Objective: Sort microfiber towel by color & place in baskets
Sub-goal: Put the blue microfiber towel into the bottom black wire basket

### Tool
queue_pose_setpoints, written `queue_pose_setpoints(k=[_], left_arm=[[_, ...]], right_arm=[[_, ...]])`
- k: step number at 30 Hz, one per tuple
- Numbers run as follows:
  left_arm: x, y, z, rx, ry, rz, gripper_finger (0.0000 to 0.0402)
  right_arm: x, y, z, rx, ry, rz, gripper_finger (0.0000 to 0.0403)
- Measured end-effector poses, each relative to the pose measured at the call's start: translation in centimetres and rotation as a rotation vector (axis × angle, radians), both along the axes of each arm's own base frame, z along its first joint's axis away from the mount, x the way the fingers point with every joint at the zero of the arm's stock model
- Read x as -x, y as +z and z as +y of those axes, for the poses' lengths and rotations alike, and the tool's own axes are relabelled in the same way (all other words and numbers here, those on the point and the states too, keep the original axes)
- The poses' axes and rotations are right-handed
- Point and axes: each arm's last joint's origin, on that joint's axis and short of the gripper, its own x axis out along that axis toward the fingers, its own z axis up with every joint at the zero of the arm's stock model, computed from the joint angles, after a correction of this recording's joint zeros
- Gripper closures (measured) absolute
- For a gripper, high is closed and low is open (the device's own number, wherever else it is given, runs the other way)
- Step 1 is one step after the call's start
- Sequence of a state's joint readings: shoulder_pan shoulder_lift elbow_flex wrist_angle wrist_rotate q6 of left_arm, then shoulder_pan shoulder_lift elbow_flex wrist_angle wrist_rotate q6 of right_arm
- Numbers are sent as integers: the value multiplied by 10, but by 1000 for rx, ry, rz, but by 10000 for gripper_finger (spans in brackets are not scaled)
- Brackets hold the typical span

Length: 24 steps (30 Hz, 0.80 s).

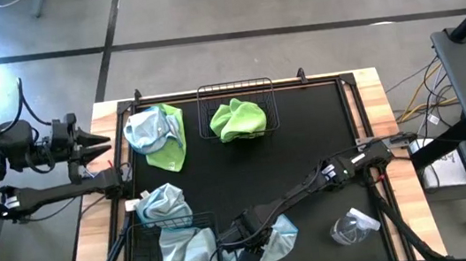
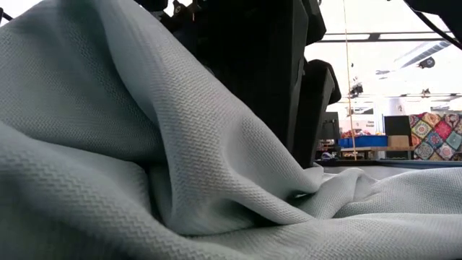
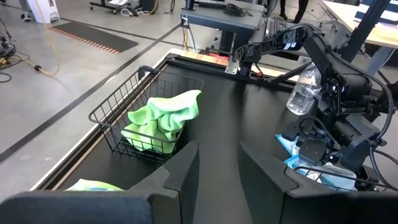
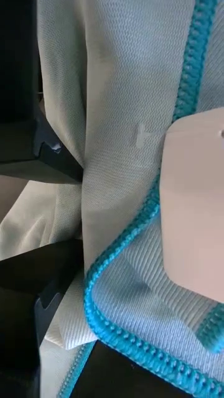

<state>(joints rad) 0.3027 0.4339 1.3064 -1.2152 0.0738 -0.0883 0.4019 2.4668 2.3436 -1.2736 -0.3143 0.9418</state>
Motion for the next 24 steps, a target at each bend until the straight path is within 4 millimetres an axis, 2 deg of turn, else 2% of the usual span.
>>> queue_pose_setpoints(k=[4, 15, 24], left_arm=[[0, 0, 0, -8, -3, 1, 306], [3, 0, -1, -7, -1, -8, 306], [4, 0, -1, -5, 1, -14, 306]], right_arm=[[0, 0, 0, 0, -1, 0, 276], [-1, 0, 0, -3, -1, -6, 388], [-1, 5, 1, -13, -40, -9, 393]])
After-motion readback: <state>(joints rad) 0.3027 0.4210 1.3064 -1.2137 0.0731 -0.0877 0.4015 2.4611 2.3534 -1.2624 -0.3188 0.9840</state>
